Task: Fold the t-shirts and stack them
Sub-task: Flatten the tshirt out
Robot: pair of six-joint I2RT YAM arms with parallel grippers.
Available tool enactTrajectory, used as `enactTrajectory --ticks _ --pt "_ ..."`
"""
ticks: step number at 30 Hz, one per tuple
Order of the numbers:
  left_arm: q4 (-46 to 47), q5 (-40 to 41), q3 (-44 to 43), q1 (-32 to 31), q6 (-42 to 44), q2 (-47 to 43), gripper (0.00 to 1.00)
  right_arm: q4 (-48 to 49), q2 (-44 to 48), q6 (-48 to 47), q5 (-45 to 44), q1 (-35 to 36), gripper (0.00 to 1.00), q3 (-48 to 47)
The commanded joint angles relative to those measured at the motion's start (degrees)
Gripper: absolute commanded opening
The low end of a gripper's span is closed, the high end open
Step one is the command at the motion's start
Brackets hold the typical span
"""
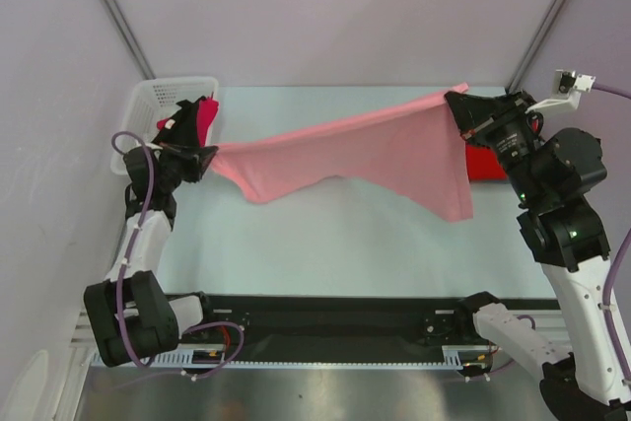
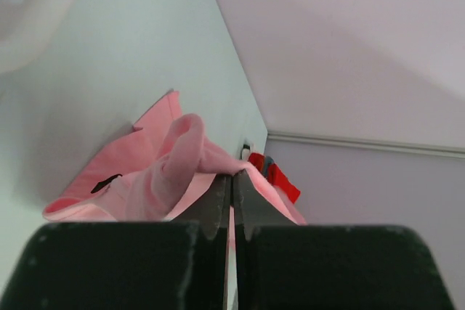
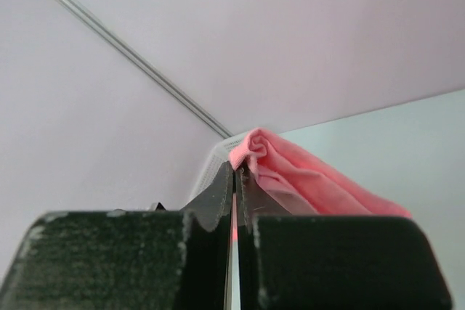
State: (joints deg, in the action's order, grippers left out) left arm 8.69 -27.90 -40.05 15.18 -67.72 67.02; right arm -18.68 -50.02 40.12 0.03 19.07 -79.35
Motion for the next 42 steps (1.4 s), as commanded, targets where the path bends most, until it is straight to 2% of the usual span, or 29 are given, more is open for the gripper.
enactTrajectory --ticks 1,5,9,10,14,15,17,20,23,26,31,33,38,42 --pt "3.26 -5.67 1.82 2.22 -3.20 -0.93 0.00 0.84 0.89 -2.06 -0.90 -0.17 0.00 -1.16" --pt "-3.74 -1.38 -2.12 2.22 -0.31 -4.88 0.00 -1.62 0.10 -1.01 -6.52 -0.35 0.00 -0.19" --pt "-7.89 1.18 -8.89 2.40 1.45 -4.36 0.00 -4.09 -3.23 2.77 -10.76 -2.98 0.00 1.12" --pt "-8.25 3.27 -12.12 2.40 1.63 -3.75 0.00 -4.61 -5.24 5.12 -9.89 -4.64 0.00 1.22" --pt "-13.07 6.54 -21.10 2.40 2.24 0.45 0.00 0.12 -12.19 12.15 3.27 -16.40 0.00 2.80" --pt "-13.17 5.76 -23.38 2.40 1.72 1.78 0.00 1.18 -13.95 13.31 8.61 -17.39 0.00 2.54" --pt "-13.35 3.92 -30.30 1.96 0.76 4.41 0.00 1.54 -19.03 14.54 12.34 -18.63 0.00 -1.23" --pt "-16.58 3.38 -41.39 1.61 0.66 6.27 0.01 1.80 -22.48 15.16 15.95 -20.39 0.00 -7.12" --pt "-21.76 4.34 -50.46 1.61 2.77 6.98 0.00 1.19 -21.71 14.90 15.88 -20.91 0.00 -10.90" --pt "-24.15 5.66 -50.48 1.78 5.75 3.91 0.00 0.40 -18.73 14.46 16.66 -21.79 0.00 -9.52" --pt "-23.02 6.81 -40.13 2.49 6.37 -5.56 0.00 0.92 -13.27 17.27 22.63 -25.39 0.00 -1.52" --pt "-23.80 7.76 -38.44 2.49 7.16 -7.78 0.00 -0.13 -9.60 16.75 23.17 -26.18 0.00 0.85" --pt "-27.84 11.81 -41.76 2.49 10.32 -13.05 0.00 -4.78 -3.60 12.53 18.87 -26.63 0.00 -0.27" --pt "-30.13 13.22 -44.06 2.57 11.12 -13.41 0.00 -6.98 -2.18 11.74 16.40 -26.63 0.00 -2.47"
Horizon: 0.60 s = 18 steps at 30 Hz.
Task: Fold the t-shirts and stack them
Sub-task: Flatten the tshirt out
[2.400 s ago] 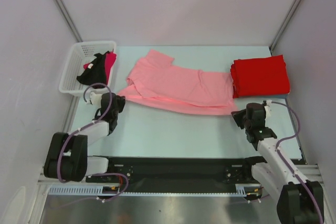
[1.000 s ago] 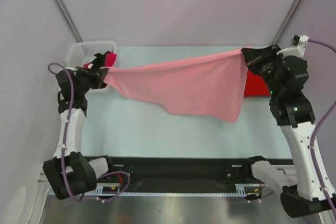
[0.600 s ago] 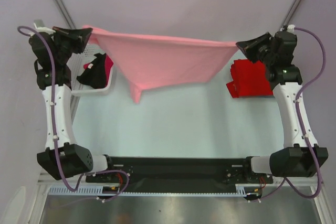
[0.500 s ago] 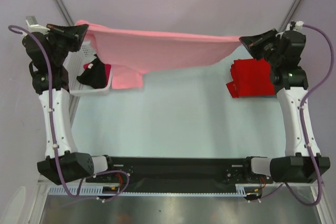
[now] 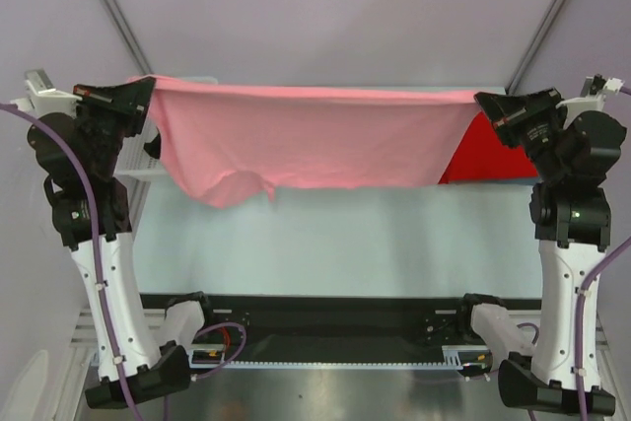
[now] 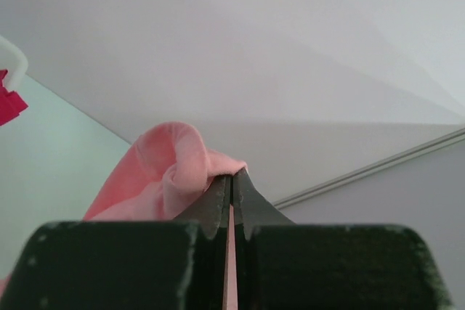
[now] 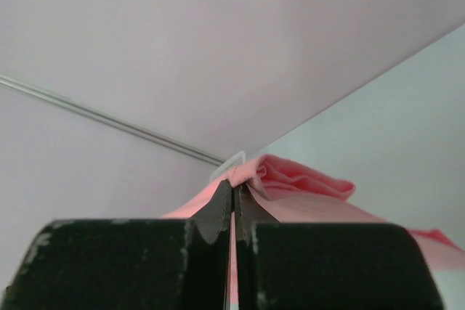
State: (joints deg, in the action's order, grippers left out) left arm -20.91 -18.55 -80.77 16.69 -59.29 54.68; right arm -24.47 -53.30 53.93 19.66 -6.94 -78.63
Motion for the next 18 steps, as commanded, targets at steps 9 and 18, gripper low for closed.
enactTrajectory --ticks 9,18 --pt "6.12 1.41 5.17 0.72 2.07 5.52 0.00 4.24 -7.07 0.47 -1.91 -0.62 0.00 -0.04" --pt "13.00 0.44 1.00 -2.18 0.23 20.63 0.00 11.11 -23.75 1.88 0.64 -0.62 0.00 -5.37"
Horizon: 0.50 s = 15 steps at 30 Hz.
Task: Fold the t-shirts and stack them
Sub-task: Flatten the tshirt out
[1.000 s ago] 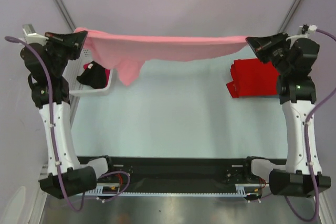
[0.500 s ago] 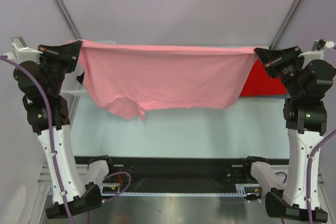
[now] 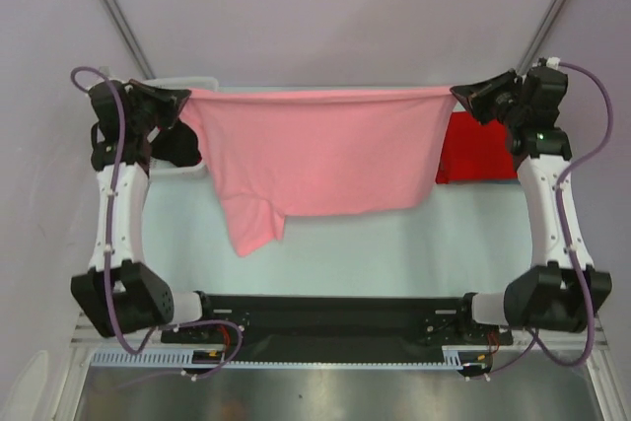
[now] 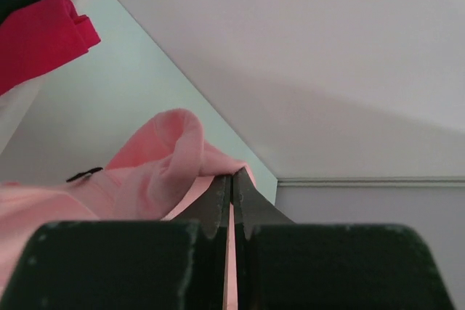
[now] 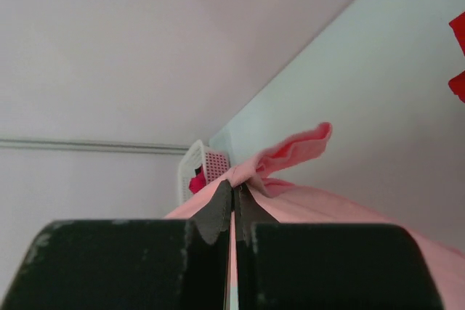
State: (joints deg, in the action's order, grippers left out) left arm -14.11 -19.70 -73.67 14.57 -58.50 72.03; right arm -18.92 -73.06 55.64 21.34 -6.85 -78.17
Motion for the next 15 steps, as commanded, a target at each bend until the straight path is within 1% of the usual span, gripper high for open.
enactTrajectory --ticks 1,2,3,4,5,6,7,8,9,10,12,13,15 --pt "6.37 1.51 -8.22 -0.59 -1.26 4.86 0.00 5.56 -5.59 0.26 -0.69 -0.71 0.00 -7.85" --pt "6.29 1.60 -10.68 -0.94 -1.27 8.70 0.00 5.56 -7.17 0.17 -0.52 -0.71 0.00 -9.87" --pt "5.94 1.86 -13.40 -1.38 -1.18 10.39 0.00 5.38 -8.93 0.26 -0.34 -0.71 0.00 -14.33" --pt "5.06 2.56 -20.04 -2.25 -0.83 12.59 0.00 5.30 -11.99 0.26 0.10 -0.71 0.00 -16.73" --pt "3.75 3.09 -24.11 -2.61 -0.30 16.61 0.01 5.21 -13.85 0.09 0.19 -0.71 0.00 -19.01" --pt "0.95 3.35 -32.94 -2.96 0.05 19.35 0.00 3.99 -15.61 0.09 0.28 -0.71 0.00 -22.08" --pt "-0.12 2.92 -37.21 -3.31 -0.03 21.73 0.00 3.28 -19.19 0.17 0.71 -0.71 0.00 -27.42" --pt "-1.09 2.39 -41.43 -3.40 -0.30 24.01 0.00 2.14 -20.97 0.26 1.07 -0.79 0.00 -30.52" --pt "-2.84 1.95 -49.47 -3.67 -0.47 29.17 0.00 1.52 -22.64 0.44 1.94 -0.88 0.00 -32.99" --pt "-3.81 1.43 -53.21 -3.76 -0.91 31.40 0.00 0.99 -24.48 0.70 2.73 -0.88 0.00 -37.10" --pt "-5.31 -1.20 -59.89 -4.02 -1.09 36.31 0.00 0.64 -27.66 0.88 4.14 -0.80 0.00 -38.81" --pt "-5.40 -1.91 -59.92 -4.28 -0.74 36.86 0.00 0.64 -28.01 0.70 4.93 -0.79 0.00 -38.72" --pt "-5.23 -1.40 -56.78 -4.81 0.75 35.65 0.00 2.65 -27.41 0.61 5.20 -0.79 0.00 -34.26"
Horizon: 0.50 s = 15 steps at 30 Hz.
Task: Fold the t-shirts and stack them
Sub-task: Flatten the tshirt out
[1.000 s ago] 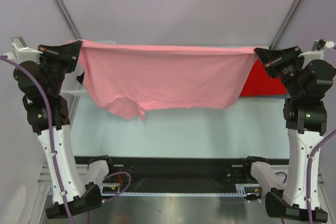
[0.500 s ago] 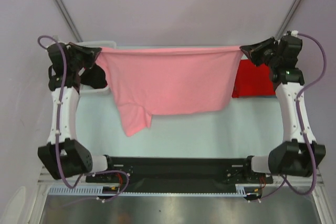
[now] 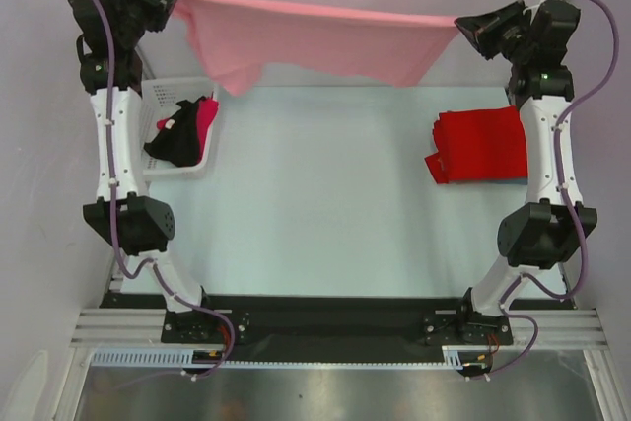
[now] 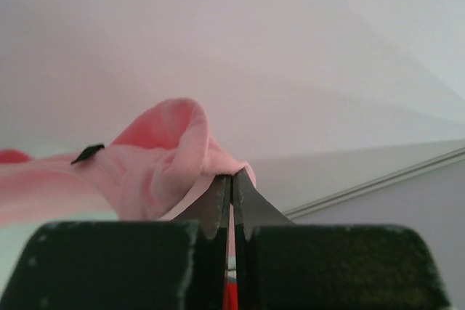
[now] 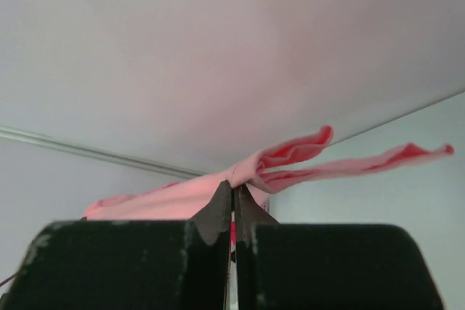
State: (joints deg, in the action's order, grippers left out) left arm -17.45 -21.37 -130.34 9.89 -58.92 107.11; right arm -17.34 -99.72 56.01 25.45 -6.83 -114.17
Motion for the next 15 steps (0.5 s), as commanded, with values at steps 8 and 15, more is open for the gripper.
enactTrajectory --ticks 8,15 --pt "19.63 1.42 48.75 -0.66 0.55 -19.28 0.00 13.89 5.85 -0.37 4.34 -1.61 0.00 29.41" --pt "32.47 2.91 79.23 -1.28 0.12 -28.44 0.00 20.94 9.19 -2.04 4.52 -2.57 0.00 51.13"
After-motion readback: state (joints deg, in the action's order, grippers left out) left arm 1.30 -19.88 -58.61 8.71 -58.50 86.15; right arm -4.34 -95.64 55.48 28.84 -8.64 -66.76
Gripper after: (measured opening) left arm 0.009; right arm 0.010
